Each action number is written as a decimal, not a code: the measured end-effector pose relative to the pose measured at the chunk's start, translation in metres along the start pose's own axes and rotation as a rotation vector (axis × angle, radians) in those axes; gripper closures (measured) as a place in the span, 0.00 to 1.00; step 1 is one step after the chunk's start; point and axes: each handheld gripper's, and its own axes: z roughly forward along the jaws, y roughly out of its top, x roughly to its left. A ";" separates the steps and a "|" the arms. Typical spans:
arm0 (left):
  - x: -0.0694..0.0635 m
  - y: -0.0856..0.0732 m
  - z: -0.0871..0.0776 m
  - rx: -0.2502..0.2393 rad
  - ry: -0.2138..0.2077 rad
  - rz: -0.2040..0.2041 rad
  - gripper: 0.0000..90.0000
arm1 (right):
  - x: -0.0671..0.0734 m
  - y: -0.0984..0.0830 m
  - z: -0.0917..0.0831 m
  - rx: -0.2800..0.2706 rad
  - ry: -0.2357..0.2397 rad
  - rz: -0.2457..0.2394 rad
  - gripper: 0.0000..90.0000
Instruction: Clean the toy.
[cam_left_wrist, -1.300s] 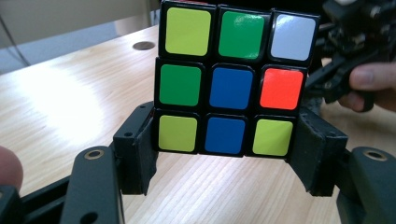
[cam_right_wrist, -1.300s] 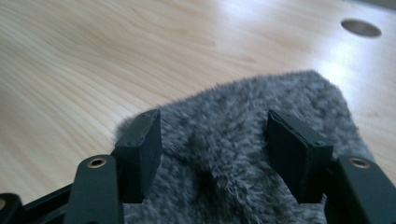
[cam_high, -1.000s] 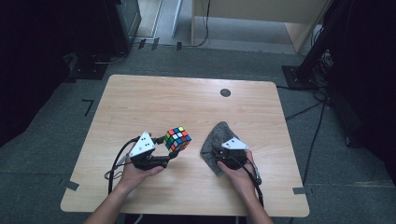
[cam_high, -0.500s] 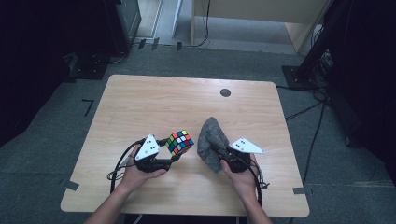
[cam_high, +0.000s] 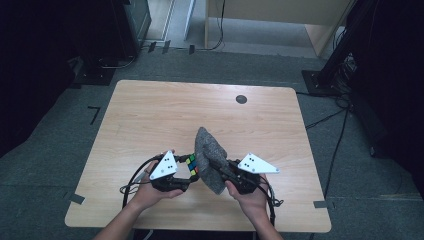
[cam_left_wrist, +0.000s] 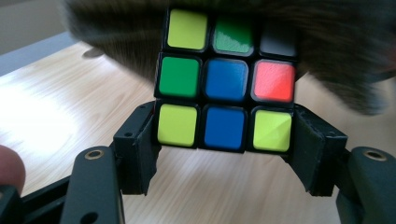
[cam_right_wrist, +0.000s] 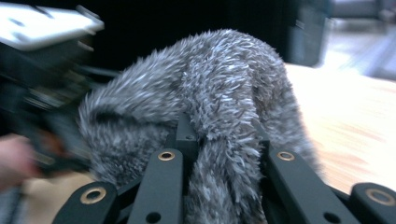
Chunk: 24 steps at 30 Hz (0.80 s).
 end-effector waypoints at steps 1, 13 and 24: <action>0.001 0.001 -0.002 -0.011 -0.004 -0.004 0.38 | -0.004 -0.001 0.000 0.028 -0.048 -0.007 0.84; -0.010 0.003 0.001 0.013 0.033 0.084 0.38 | 0.011 0.009 -0.004 -0.016 0.009 -0.034 0.83; -0.010 0.003 0.002 0.029 0.060 0.087 0.38 | 0.003 0.008 -0.005 -0.004 -0.021 -0.005 0.82</action>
